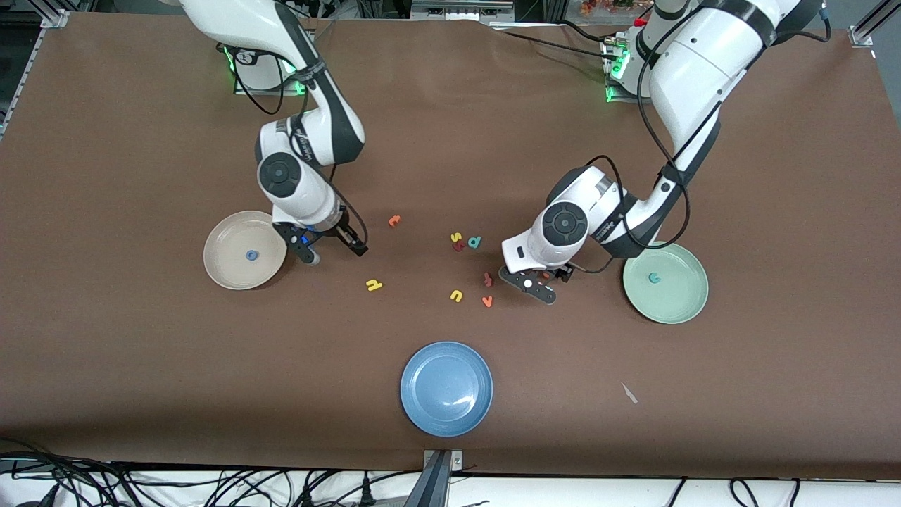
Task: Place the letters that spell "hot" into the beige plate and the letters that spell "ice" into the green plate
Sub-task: 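Grasp the orange e with the left gripper while the right gripper reaches orange 2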
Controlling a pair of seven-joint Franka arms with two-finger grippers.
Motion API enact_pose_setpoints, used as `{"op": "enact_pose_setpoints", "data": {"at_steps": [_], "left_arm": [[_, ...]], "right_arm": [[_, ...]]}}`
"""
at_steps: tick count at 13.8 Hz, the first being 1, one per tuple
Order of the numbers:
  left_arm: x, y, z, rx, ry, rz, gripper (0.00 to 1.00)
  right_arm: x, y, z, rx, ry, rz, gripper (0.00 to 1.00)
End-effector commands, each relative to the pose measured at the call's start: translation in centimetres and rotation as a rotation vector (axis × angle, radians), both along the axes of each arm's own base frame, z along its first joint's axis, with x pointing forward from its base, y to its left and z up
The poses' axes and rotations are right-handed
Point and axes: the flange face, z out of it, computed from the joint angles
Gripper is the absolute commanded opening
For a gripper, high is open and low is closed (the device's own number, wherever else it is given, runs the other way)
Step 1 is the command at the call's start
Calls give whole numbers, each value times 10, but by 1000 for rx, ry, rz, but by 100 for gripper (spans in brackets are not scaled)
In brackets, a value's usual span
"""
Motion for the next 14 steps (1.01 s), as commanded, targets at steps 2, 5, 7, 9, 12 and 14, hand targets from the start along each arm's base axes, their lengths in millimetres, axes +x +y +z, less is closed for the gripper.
{"op": "enact_pose_setpoints", "data": {"at_steps": [2,5,7,9,12,14], "left_arm": [[5,9,-3,24,-18,-20,52],[4,19,-8,33,-4,-18,51],[3,24,-12,46,-3,-24,51],[5,31,-15,69,-16,-40,51],[2,30,-18,69,-13,-38,49],[1,29,-18,70,-12,-40,28]], "right_arm": [[-20,49,-21,-12,-27,-94,100],[-34,65,-31,-25,-15,-87,100],[-37,68,-32,-27,-11,-78,100],[-42,72,-39,-34,-4,-68,100],[-47,77,-46,-42,0,-51,100],[-48,78,-50,-44,-1,-53,99]]}}
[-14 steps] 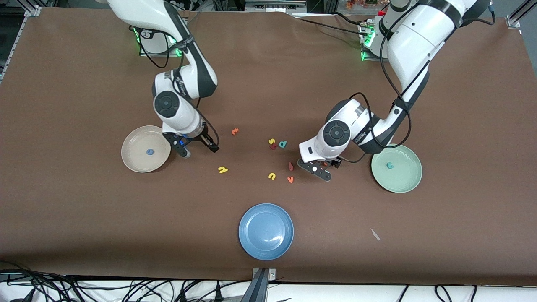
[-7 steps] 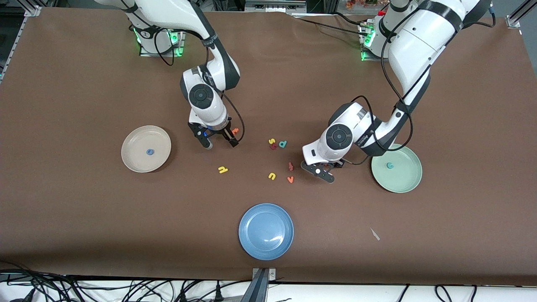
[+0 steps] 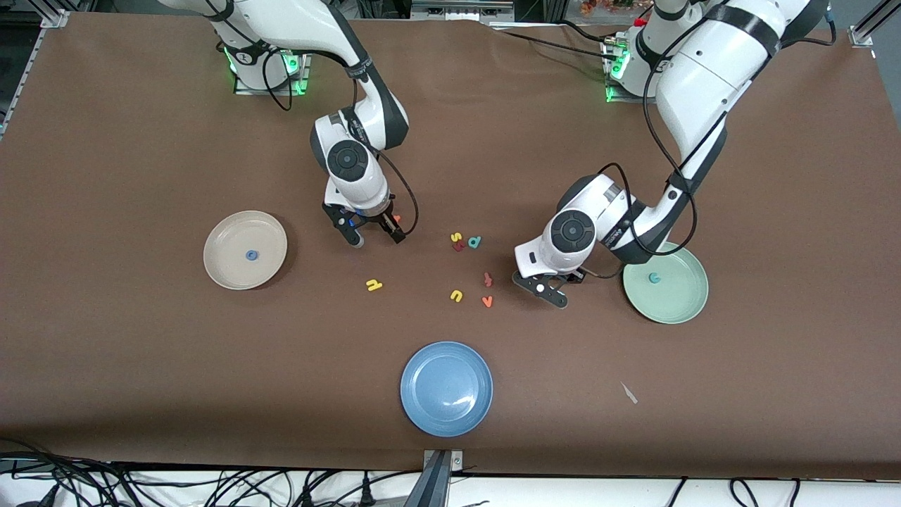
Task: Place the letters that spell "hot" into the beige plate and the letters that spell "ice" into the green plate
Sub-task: 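Grasp the orange e with the left gripper while the right gripper reaches orange 2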
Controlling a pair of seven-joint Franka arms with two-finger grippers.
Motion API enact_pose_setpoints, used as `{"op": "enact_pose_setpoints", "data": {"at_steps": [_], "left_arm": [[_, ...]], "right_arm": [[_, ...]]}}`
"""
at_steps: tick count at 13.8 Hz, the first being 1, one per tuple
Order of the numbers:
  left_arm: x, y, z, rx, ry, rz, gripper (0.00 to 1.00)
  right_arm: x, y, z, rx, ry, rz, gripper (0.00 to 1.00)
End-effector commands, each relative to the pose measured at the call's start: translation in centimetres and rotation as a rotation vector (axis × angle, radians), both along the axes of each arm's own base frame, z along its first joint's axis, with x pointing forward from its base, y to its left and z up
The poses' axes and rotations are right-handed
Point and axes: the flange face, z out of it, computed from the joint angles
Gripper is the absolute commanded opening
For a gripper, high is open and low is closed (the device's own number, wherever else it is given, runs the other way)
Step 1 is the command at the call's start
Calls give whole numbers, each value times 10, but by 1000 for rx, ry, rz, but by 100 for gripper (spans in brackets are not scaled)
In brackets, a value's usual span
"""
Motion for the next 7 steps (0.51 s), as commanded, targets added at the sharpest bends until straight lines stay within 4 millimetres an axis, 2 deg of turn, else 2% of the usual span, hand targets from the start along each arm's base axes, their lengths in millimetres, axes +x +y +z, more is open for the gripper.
{"op": "enact_pose_setpoints", "data": {"at_steps": [1,2,4,5,7], "left_arm": [[-2,-1,-1,13,-14,-24,15],[-2,-2,-1,13,-14,-26,7],[-2,0,0,15,-13,-23,2],[-1,2,5,22,-13,-22,2],[6,8,42,56,-29,-19,2]], "right_arm": [[-3,11,-7,10,-13,-4,98],[-3,13,-8,12,-17,-1,94],[-7,17,-11,14,-18,8,87],[-8,18,-11,16,-23,13,80],[-7,19,-10,19,-28,19,61]]}}
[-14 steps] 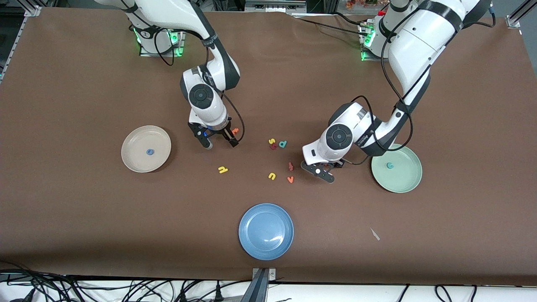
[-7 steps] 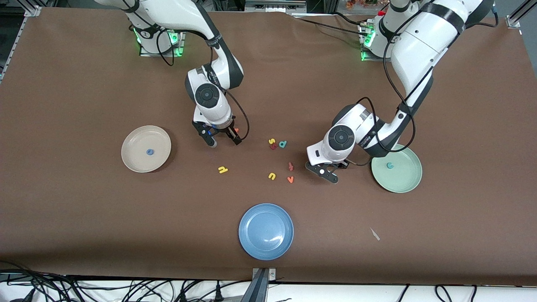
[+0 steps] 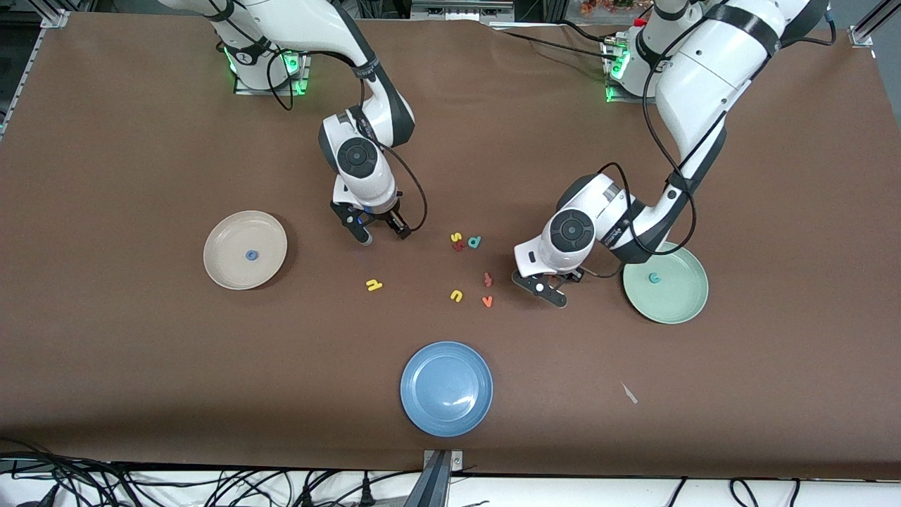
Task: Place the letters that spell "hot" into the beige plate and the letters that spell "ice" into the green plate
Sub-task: 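Grasp the orange e with the left gripper while the right gripper reaches orange 2, then place the e on the green plate while the right gripper carries the 2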
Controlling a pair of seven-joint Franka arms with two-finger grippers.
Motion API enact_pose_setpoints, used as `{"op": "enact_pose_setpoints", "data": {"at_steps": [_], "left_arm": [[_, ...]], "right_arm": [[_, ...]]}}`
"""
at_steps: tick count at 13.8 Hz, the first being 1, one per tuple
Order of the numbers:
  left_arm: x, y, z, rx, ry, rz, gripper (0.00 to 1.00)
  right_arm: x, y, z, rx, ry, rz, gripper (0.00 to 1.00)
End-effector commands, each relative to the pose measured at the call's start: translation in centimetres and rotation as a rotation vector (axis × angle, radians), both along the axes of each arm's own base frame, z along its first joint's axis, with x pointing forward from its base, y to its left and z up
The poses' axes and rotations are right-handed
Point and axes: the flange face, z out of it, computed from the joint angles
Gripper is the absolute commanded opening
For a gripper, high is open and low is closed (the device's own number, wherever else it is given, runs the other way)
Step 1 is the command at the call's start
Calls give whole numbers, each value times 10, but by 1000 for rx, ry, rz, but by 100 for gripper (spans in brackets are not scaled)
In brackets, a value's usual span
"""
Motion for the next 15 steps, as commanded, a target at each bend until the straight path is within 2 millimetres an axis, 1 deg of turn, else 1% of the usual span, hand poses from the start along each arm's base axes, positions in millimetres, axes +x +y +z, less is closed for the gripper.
{"op": "enact_pose_setpoints", "data": {"at_steps": [1,2,3,5,6,7,8,9,10,11,12,13,14,15], "left_arm": [[4,11,56,86,-16,-16,2],[3,15,70,113,-6,-16,2],[7,31,75,131,10,-20,3],[13,81,77,160,67,-26,3],[17,112,72,165,87,15,3],[18,131,68,166,100,38,3],[20,143,64,165,108,46,3],[21,160,60,163,119,64,3],[20,174,51,157,125,80,6],[19,179,43,141,116,87,11],[19,187,38,128,108,98,31],[19,188,38,127,107,99,99],[19,183,42,131,106,93,100],[16,171,47,126,106,83,100]], "right_arm": [[1,6,-3,10,-7,5,53],[1,5,-3,9,-6,9,44],[1,5,-3,9,-6,11,34],[1,6,-3,11,-8,23,10],[1,6,-3,11,-8,28,2],[2,5,-2,13,-12,25,0],[2,5,-2,14,-14,26,0],[7,5,1,19,-20,30,0],[16,4,9,27,-26,62,0],[21,-3,13,23,-8,117,0],[28,-11,17,10,6,198,0],[39,-31,21,-7,17,297,0],[44,-45,27,-11,35,415,0],[54,-67,32,-17,60,518,0]]}}
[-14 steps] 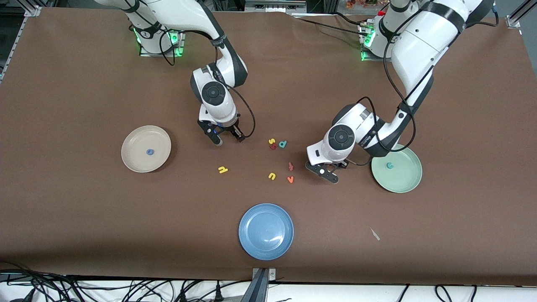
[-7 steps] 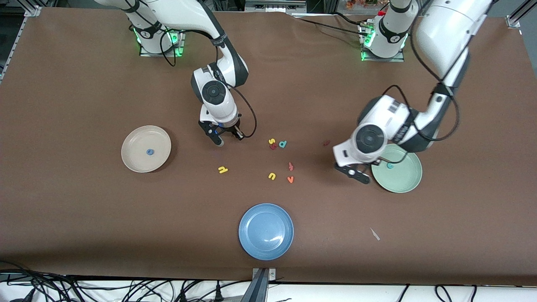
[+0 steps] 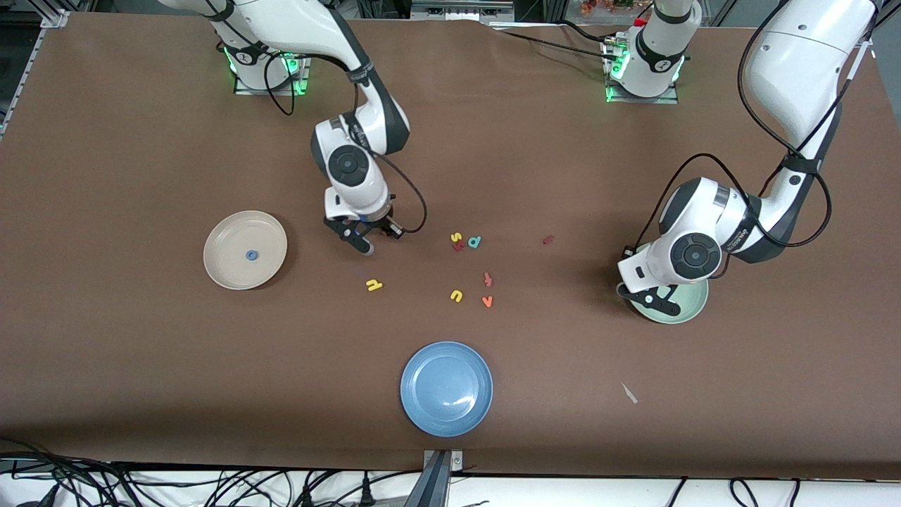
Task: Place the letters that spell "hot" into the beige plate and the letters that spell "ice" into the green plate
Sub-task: 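Place the e on the green plate while the right gripper carries the 2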
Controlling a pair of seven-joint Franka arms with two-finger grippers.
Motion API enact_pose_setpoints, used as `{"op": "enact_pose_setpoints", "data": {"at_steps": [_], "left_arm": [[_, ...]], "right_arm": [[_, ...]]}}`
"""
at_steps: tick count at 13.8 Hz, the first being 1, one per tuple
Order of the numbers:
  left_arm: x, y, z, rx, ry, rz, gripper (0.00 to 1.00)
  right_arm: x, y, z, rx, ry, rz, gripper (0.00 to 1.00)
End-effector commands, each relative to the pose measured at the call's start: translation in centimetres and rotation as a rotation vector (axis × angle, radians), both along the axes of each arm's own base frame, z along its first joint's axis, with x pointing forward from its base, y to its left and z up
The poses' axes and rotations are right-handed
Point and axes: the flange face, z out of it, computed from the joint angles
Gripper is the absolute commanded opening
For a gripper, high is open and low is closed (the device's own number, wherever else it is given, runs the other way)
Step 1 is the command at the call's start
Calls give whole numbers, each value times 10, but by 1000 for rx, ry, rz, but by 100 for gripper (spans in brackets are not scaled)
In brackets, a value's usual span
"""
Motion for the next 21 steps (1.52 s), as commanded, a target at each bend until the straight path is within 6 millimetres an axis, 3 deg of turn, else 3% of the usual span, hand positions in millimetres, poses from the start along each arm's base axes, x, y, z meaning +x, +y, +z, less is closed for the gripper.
{"op": "enact_pose_setpoints", "data": {"at_steps": [1,3,5,7,9,10,13,14,16,17,19,21], "left_arm": [[-10,-37,17,-10,-14,-54,100],[-22,-79,31,-18,-31,-18,100],[-46,-127,36,-1,-49,103,100],[-70,-158,32,16,-50,192,100],[-93,-182,18,9,-61,177,100],[-97,-187,13,-8,-67,154,100],[-96,-188,2,-10,-82,-6,86],[-95,-187,-5,-17,-69,-44,83],[-96,-189,-15,-42,-62,-93,65],[-96,-190,-20,-44,-66,-105,55],[-97,-189,-33,-12,-88,-186,45],[-98,-190,-41,-14,-90,-205,45]], "right_arm": [[20,-44,18,-9,68,236,0],[33,-81,34,-9,101,342,0],[32,-123,48,16,125,422,0],[30,-163,63,45,123,477,0],[31,-210,74,66,115,545,0],[28,-231,74,75,116,573,0],[23,-297,75,86,112,609,0],[23,-305,73,79,117,607,8],[27,-309,70,65,123,593,77],[28,-309,71,65,120,588,98],[38,-304,80,62,111,609,100],[46,-297,84,69,162,621,100]]}}
